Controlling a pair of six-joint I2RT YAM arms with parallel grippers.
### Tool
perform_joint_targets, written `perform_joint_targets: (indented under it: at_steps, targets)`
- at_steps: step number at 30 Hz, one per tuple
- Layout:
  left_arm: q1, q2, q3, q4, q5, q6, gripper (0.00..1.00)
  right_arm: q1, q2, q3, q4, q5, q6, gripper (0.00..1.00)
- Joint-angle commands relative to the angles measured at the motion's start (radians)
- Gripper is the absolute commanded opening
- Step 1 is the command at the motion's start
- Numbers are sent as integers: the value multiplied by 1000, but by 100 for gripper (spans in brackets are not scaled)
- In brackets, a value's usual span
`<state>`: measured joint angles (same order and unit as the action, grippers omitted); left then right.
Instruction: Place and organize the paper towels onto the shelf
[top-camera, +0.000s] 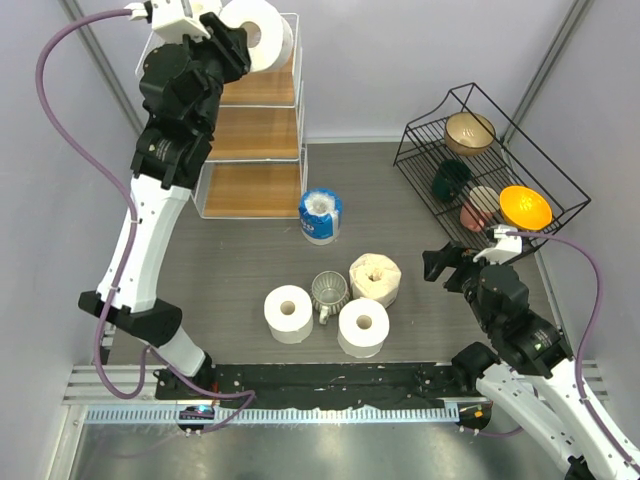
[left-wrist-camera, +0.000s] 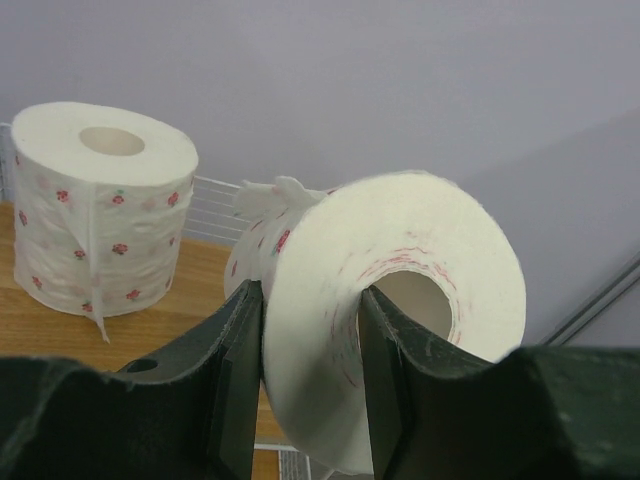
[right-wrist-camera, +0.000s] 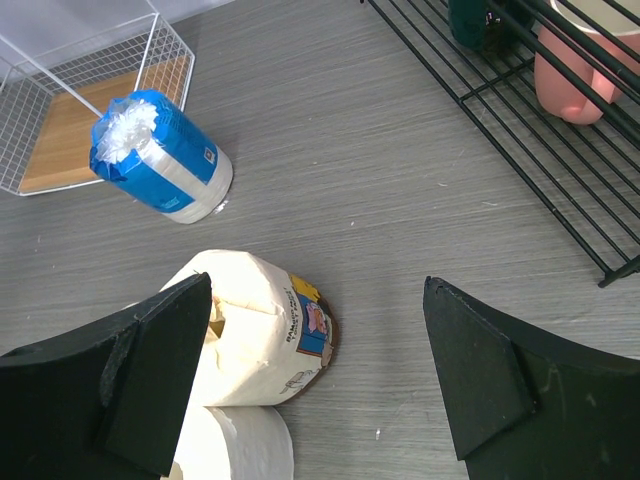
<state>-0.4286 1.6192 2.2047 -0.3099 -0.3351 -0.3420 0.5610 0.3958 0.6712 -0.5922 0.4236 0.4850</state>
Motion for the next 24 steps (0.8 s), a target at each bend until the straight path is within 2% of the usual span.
perform_joint_targets:
  at_steps: [1, 24]
  targets:
    - [17, -21, 55, 83, 25, -25, 35, 4, -12, 10, 31, 17, 6, 92]
    - [106, 93, 67, 78, 54, -80, 35, 4, -17, 4, 35, 23, 6, 92]
